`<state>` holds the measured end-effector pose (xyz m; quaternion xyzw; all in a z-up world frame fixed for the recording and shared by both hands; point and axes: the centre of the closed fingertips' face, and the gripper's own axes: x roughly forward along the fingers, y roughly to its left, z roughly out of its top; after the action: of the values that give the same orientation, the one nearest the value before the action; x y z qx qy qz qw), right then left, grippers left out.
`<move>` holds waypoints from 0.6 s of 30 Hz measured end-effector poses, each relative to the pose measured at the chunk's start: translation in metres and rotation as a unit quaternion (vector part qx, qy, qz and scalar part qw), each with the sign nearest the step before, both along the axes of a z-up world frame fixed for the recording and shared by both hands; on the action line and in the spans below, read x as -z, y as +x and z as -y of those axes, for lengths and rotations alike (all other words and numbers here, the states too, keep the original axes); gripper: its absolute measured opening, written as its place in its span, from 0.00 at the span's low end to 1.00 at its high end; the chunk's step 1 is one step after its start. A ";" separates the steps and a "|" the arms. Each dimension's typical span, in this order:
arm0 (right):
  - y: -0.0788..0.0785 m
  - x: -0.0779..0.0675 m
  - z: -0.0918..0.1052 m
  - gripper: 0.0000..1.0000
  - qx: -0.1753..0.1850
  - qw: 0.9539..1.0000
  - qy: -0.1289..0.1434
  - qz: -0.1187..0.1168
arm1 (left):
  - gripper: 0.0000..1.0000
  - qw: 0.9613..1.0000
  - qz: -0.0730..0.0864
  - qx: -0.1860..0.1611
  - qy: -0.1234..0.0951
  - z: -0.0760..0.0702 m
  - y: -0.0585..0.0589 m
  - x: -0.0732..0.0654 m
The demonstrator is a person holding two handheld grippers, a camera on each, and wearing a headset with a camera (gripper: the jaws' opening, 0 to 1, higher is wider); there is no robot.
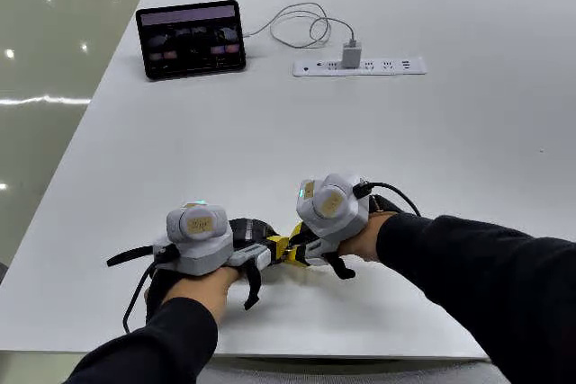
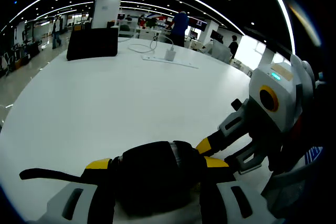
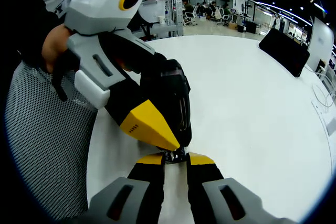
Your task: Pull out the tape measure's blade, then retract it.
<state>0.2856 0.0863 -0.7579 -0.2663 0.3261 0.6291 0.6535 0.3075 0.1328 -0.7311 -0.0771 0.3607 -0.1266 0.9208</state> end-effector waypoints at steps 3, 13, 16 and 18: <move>0.000 0.000 -0.002 0.11 -0.001 1.000 0.000 0.000 | 0.61 1.000 0.000 0.000 0.000 0.000 0.000 0.000; 0.000 0.001 -0.003 0.11 0.005 1.000 -0.001 -0.006 | 0.62 1.000 0.000 0.001 0.002 0.000 0.000 0.000; -0.001 0.001 -0.003 0.11 0.005 1.000 0.001 -0.005 | 0.62 1.000 0.002 0.001 0.002 0.001 0.000 0.000; 0.000 0.001 -0.003 0.11 0.009 1.000 0.002 -0.007 | 0.62 1.000 0.003 0.002 0.002 0.001 0.000 -0.001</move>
<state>0.2855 0.0894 -0.7594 -0.2582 0.3316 0.6258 0.6571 0.3072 0.1319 -0.7305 -0.0738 0.3581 -0.1276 0.9220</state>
